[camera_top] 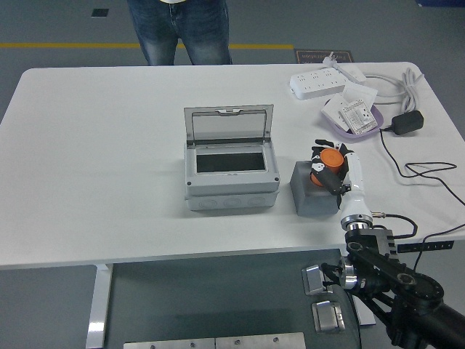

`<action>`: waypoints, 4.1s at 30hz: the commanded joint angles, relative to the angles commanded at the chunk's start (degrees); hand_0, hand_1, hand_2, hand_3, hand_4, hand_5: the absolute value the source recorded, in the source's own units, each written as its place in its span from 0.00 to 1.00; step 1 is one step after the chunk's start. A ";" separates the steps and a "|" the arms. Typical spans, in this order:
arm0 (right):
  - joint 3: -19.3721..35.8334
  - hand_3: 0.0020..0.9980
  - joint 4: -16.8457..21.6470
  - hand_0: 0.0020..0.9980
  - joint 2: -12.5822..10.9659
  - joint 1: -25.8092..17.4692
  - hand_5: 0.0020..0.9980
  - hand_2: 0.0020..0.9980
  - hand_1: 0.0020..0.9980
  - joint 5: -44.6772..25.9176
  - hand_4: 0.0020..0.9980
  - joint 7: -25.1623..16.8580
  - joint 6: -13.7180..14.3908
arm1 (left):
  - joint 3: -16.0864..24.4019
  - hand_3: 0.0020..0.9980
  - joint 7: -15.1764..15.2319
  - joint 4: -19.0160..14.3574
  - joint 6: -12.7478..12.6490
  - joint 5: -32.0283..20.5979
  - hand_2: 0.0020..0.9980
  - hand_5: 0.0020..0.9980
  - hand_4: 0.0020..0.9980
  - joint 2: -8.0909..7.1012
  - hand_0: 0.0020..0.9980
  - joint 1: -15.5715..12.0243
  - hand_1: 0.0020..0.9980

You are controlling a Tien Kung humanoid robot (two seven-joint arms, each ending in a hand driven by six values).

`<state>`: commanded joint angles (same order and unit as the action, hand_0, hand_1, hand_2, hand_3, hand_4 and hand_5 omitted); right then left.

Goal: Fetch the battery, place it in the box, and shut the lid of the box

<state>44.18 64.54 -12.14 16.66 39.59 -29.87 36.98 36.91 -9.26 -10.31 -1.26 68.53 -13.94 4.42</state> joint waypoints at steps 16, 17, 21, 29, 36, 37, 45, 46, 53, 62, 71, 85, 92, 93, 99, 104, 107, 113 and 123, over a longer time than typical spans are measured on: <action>0.12 0.27 0.14 0.40 0.18 0.65 0.00 0.22 0.31 -0.13 0.00 -0.08 0.00 | -0.28 0.60 0.82 0.00 -0.63 -0.67 0.62 0.41 0.58 -0.02 0.64 -0.09 0.70; 0.11 0.27 0.15 0.40 0.19 0.78 0.00 0.22 0.31 -0.03 0.00 -0.01 0.00 | -0.32 0.60 0.84 0.00 -0.64 -0.70 0.62 0.41 0.58 -0.02 0.64 -0.11 0.70; 0.08 0.27 0.24 0.40 0.21 1.28 0.00 0.22 0.31 0.48 0.00 0.37 0.00 | -0.42 0.60 0.85 0.00 -0.62 -0.71 0.62 0.41 0.58 -0.02 0.64 -0.16 0.70; 0.41 0.27 0.74 0.40 0.30 2.36 0.00 0.22 0.33 1.97 0.00 1.22 0.00 | -0.39 0.60 0.91 0.00 -0.67 -0.54 0.62 0.42 0.59 0.00 0.64 -0.19 0.70; 0.92 0.26 2.39 0.34 0.09 2.92 0.00 0.25 0.34 5.44 0.00 3.66 0.00 | -0.32 0.60 0.90 0.00 -0.70 -0.39 0.62 0.43 0.59 0.03 0.64 -0.31 0.70; 0.97 0.26 2.87 0.34 -0.02 3.04 0.00 0.25 0.34 6.74 0.00 4.84 0.00 | -0.22 0.60 0.87 0.00 -0.68 -0.27 0.62 0.43 0.59 0.04 0.64 -0.33 0.70; 0.37 0.25 6.39 0.34 -1.23 5.22 0.00 0.25 0.34 21.97 0.00 18.49 0.00 | 1.16 0.60 0.30 0.00 -0.31 1.38 0.63 0.43 0.59 -0.01 0.64 -0.61 0.70; 0.16 0.25 6.76 0.31 -1.39 5.60 0.00 0.25 0.33 24.03 0.00 20.55 0.00 | 1.38 0.60 0.23 0.00 -0.27 1.59 0.63 0.43 0.59 -0.03 0.64 -0.64 0.70; -1.51 0.25 8.30 0.23 -2.06 8.36 0.00 0.24 0.28 39.69 0.00 35.01 0.00 | 2.62 0.60 -0.03 0.00 -0.16 2.75 0.63 0.43 0.59 -0.17 0.64 -0.79 0.70; -5.31 0.25 8.55 0.13 -1.34 12.71 0.00 0.25 0.23 54.55 0.00 47.33 0.00 | 3.19 0.60 -0.12 0.00 -0.11 3.25 0.63 0.43 0.59 -0.29 0.64 -0.60 0.70; -11.71 0.25 6.53 0.11 1.60 16.88 0.00 0.25 0.22 59.10 0.00 51.82 0.00 | 3.25 0.60 -0.32 0.00 0.08 3.43 0.63 0.43 0.59 -0.45 0.64 -0.44 0.71; -22.06 0.25 0.19 0.11 6.92 24.97 0.00 0.25 0.22 57.53 0.00 55.76 -2.31 | 3.40 0.60 -0.54 0.00 0.34 4.02 0.63 0.43 0.59 -0.75 0.64 -0.09 0.71; -26.13 0.25 -1.14 0.11 7.63 29.45 0.00 0.25 0.22 58.15 0.00 59.37 -7.18 | 3.51 0.60 -0.62 0.00 0.37 4.26 0.63 0.43 0.59 -0.80 0.64 -0.12 0.71; -26.83 0.25 -1.22 0.11 7.61 30.20 0.00 0.25 0.22 58.26 0.00 60.03 -8.23 | 3.53 0.60 -0.63 0.00 0.37 4.30 0.63 0.43 0.59 -0.81 0.64 -0.10 0.71; -30.45 0.26 -1.46 0.11 7.73 34.18 0.00 0.25 0.22 58.31 0.00 63.35 -14.11 | 3.90 0.60 -0.93 0.00 0.58 4.79 0.63 0.43 0.59 -0.86 0.64 -0.11 0.71; -32.66 0.26 -1.77 0.11 8.65 36.66 0.00 0.25 0.22 57.91 0.00 65.66 -18.29 | 4.63 0.60 -1.33 0.00 0.84 5.61 0.63 0.43 0.59 -0.86 0.64 -0.21 0.71; -33.54 0.27 -2.00 0.12 9.04 37.67 0.00 0.25 0.23 57.49 0.00 66.51 -19.82 | 4.72 0.60 -1.34 0.00 0.86 5.74 0.63 0.43 0.59 -0.88 0.64 -0.18 0.71; -33.24 0.27 -2.13 0.12 9.17 38.57 0.00 0.25 0.23 57.14 0.00 66.83 -20.72 | 4.90 0.60 -1.41 0.00 0.85 6.08 0.63 0.43 0.59 -0.86 0.64 -0.16 0.71; -31.42 0.25 -1.18 0.14 9.23 38.78 0.00 0.22 0.21 58.32 0.00 65.55 -20.03 | 5.05 0.60 -1.45 0.00 0.90 6.46 0.63 0.43 0.59 -0.74 0.64 -0.06 0.71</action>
<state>12.76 63.36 -2.91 55.45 97.91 35.68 16.95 41.96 -10.71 -10.31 -0.36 74.99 -14.68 4.36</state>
